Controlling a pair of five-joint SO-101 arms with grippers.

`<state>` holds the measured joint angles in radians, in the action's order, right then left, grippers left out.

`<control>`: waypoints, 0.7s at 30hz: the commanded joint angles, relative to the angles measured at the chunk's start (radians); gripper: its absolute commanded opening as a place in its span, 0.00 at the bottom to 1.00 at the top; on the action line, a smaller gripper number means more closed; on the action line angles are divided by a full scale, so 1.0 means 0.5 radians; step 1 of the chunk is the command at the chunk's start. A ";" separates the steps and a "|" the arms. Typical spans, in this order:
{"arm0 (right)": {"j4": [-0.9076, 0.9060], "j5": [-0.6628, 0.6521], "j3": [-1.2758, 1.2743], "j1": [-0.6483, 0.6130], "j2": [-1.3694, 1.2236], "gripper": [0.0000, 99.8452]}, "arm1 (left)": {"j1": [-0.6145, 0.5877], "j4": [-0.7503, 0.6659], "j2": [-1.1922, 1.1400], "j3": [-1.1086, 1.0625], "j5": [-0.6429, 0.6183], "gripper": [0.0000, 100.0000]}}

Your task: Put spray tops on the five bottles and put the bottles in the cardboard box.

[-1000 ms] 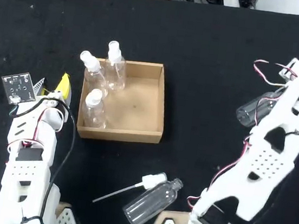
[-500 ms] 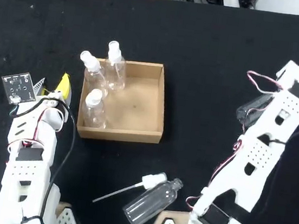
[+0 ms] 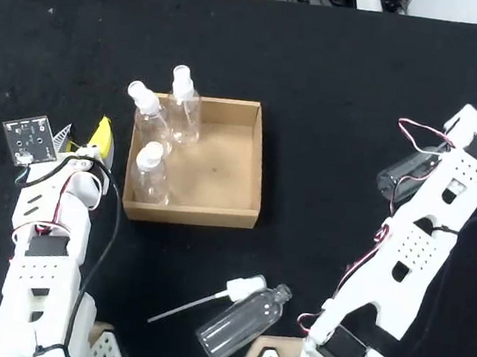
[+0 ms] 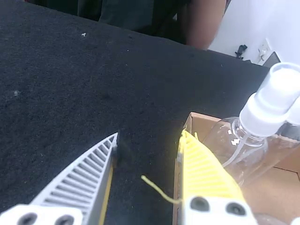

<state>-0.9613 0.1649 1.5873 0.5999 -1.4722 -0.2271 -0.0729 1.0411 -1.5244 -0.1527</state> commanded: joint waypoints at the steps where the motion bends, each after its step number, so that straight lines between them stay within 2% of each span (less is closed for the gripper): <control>1: -0.037 0.015 -0.066 -0.043 0.023 0.22 | 0.029 -0.049 0.037 0.023 0.012 0.19; 6: 0.080 0.021 -0.170 -0.034 -0.038 0.19 | 0.029 -0.049 0.037 0.023 0.012 0.19; 10: 0.031 0.129 -0.087 -0.003 -0.054 0.19 | 0.029 -0.049 0.034 0.023 0.012 0.19; 12: -0.025 0.141 -0.005 0.006 -0.051 0.15 | 0.032 -0.049 0.034 0.023 0.012 0.19; 15: -0.049 0.129 0.124 0.003 -0.063 0.02 | 0.032 -0.049 0.034 0.023 0.012 0.19; 21: -0.120 0.129 0.167 0.009 -0.044 0.01 | 0.032 -0.049 0.034 0.023 0.012 0.19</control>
<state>-1.0012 0.2202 1.6011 0.6045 -1.5244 -0.2271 -0.0729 1.0411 -1.5244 -0.1527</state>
